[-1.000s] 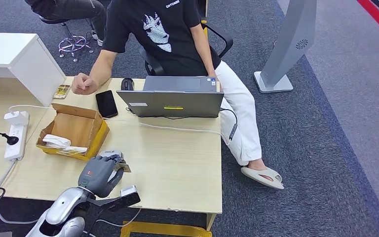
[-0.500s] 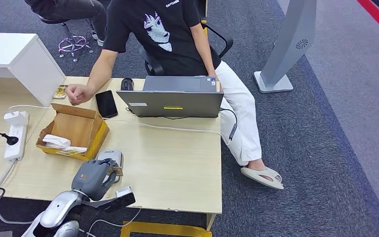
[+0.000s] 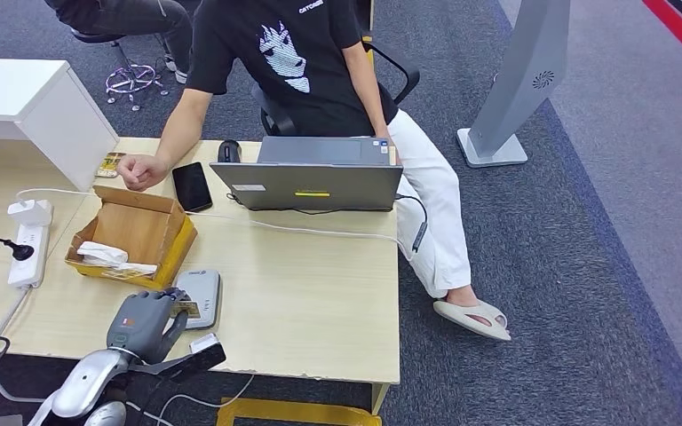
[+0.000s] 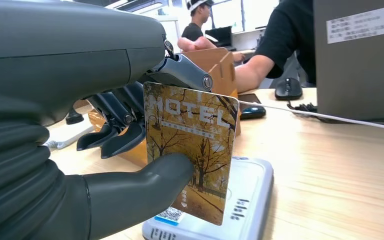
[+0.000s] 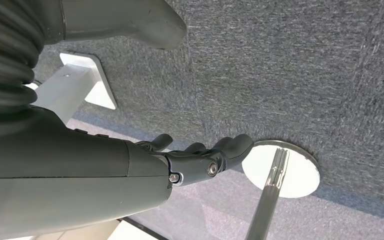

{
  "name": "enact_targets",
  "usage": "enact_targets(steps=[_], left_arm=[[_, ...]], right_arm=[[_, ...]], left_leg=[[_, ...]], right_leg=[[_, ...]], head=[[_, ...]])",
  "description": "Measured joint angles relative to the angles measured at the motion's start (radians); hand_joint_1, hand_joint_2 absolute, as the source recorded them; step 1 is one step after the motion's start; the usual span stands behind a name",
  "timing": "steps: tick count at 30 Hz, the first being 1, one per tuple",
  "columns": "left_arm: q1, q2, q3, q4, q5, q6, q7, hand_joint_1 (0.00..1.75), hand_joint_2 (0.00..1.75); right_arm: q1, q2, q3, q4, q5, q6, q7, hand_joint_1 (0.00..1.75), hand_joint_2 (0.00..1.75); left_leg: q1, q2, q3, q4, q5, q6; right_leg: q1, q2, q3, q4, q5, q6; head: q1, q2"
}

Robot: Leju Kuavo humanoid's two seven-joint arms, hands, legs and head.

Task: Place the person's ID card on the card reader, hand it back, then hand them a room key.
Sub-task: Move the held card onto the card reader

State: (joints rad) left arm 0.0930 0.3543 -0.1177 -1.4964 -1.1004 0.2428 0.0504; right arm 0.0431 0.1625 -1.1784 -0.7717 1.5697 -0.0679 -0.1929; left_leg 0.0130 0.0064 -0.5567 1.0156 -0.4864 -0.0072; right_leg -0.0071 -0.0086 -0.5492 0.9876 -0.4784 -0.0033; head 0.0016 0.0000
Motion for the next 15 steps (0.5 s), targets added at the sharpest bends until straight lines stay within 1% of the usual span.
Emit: enact_targets(steps=[10, 15], left_arm=[[0.007, -0.002, 0.046, 0.012, -0.009, 0.023, 0.0, 1.75, 1.75], [0.005, -0.016, 0.073, 0.03, 0.004, 0.081, -0.005, 1.75, 1.75]], right_arm=[[0.0, 0.0, 0.0, -0.003, 0.0, -0.001, -0.002, 0.0, 1.75], [0.0, 0.0, 0.0, -0.003, 0.0, -0.008, 0.0, 0.0, 1.75]], left_leg=[[0.0, 0.0, 0.0, 0.0, 0.0, 0.0], [0.0, 0.0, 0.0, 0.0, 0.0, 0.0]], right_leg=[[0.0, 0.0, 0.0, 0.0, 0.0, 0.0], [0.0, 0.0, 0.0, 0.0, 0.0, 0.0]], head=[[0.0, 0.0], [0.0, 0.0]])
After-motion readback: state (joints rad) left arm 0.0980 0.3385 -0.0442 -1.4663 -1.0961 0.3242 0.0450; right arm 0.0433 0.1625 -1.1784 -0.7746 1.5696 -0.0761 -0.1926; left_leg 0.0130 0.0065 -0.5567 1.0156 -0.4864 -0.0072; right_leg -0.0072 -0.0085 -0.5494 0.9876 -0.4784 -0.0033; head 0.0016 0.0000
